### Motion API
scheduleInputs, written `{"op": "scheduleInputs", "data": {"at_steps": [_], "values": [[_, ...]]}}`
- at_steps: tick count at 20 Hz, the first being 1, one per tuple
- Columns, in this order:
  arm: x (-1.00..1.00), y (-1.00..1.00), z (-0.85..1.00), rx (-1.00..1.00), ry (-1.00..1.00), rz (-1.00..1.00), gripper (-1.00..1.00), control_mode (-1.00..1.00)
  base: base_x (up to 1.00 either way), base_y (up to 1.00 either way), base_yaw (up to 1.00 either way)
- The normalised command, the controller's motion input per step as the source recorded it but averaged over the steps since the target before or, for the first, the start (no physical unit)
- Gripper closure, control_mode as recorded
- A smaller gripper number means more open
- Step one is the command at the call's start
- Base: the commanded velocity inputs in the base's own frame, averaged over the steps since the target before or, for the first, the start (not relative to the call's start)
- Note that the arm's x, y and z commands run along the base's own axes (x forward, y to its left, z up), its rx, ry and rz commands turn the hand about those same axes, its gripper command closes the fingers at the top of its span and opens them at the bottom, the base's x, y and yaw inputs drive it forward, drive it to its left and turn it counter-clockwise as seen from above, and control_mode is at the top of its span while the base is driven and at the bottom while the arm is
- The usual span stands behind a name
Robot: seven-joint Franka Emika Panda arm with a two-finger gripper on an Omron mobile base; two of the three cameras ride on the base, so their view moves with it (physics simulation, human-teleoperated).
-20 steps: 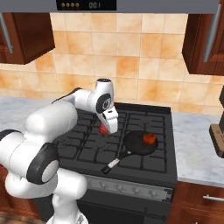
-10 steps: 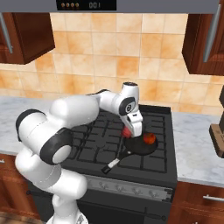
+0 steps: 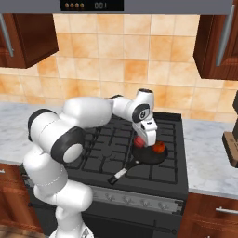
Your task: Put the tomato and bell pepper in the pan. Then turn on the front right burner and set the heat to medium.
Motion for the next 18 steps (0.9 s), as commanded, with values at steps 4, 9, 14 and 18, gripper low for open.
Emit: {"op": "scheduleInputs", "data": {"at_steps": [4, 9, 14, 18], "values": [[0.00, -0.12, -0.46, 0.00, 0.00, 0.00, 1.00, -1.00, 0.00, 0.00, 0.00], [0.00, 0.00, -0.29, 0.00, 0.00, 0.00, 1.00, -1.00, 0.00, 0.00, 0.00], [0.00, 0.00, -0.02, 0.00, 0.00, 0.00, -1.00, -1.00, 0.00, 0.00, 0.00], [0.00, 0.00, 0.00, 0.00, 0.00, 0.00, -1.00, -1.00, 0.00, 0.00, 0.00]]}}
